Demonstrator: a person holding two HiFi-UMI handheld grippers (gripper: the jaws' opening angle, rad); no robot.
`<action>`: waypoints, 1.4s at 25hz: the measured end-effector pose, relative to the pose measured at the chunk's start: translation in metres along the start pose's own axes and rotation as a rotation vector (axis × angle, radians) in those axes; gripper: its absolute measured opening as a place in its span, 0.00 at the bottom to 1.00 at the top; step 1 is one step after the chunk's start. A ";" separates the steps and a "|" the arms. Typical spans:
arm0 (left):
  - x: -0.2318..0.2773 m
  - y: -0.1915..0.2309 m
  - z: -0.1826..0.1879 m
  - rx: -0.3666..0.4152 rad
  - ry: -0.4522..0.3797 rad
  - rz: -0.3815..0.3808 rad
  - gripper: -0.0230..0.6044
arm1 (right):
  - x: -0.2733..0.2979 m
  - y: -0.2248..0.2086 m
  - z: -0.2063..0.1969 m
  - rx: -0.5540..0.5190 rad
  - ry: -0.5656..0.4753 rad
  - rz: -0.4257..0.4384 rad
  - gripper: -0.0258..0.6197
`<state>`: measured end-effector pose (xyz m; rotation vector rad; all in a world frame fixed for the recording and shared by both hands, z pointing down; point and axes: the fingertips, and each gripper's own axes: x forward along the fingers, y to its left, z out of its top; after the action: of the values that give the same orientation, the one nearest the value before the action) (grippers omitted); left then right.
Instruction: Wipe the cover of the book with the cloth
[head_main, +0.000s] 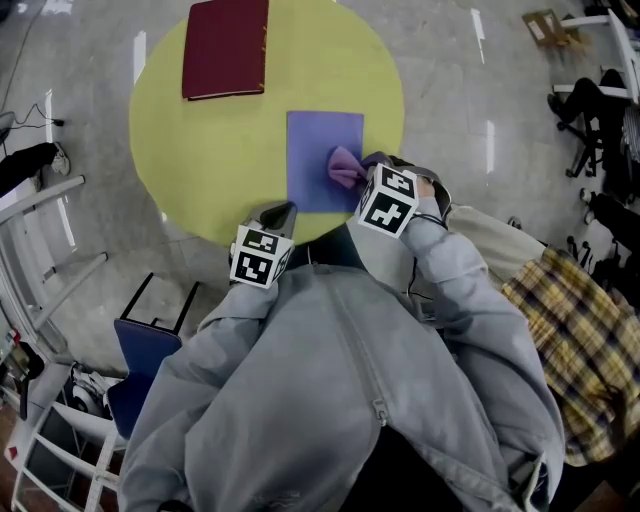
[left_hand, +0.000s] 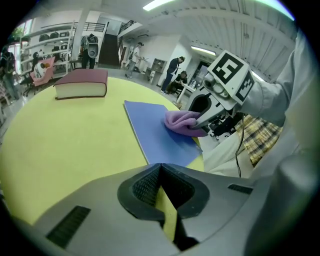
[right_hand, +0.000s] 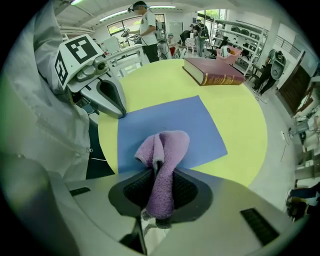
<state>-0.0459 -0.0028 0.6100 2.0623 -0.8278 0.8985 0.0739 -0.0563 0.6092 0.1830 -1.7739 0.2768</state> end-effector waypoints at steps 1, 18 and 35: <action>0.000 0.000 0.001 -0.002 0.008 -0.003 0.07 | -0.001 -0.003 -0.002 0.004 0.001 0.000 0.20; -0.012 0.003 -0.018 -0.025 0.021 -0.033 0.07 | -0.033 0.054 0.087 -0.036 -0.194 0.004 0.20; -0.005 0.004 -0.014 -0.031 0.018 -0.016 0.07 | 0.018 0.074 0.113 -0.101 -0.152 0.117 0.20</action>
<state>-0.0562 0.0074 0.6144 2.0289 -0.8102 0.8888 -0.0563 -0.0174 0.5973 0.0280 -1.9480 0.2617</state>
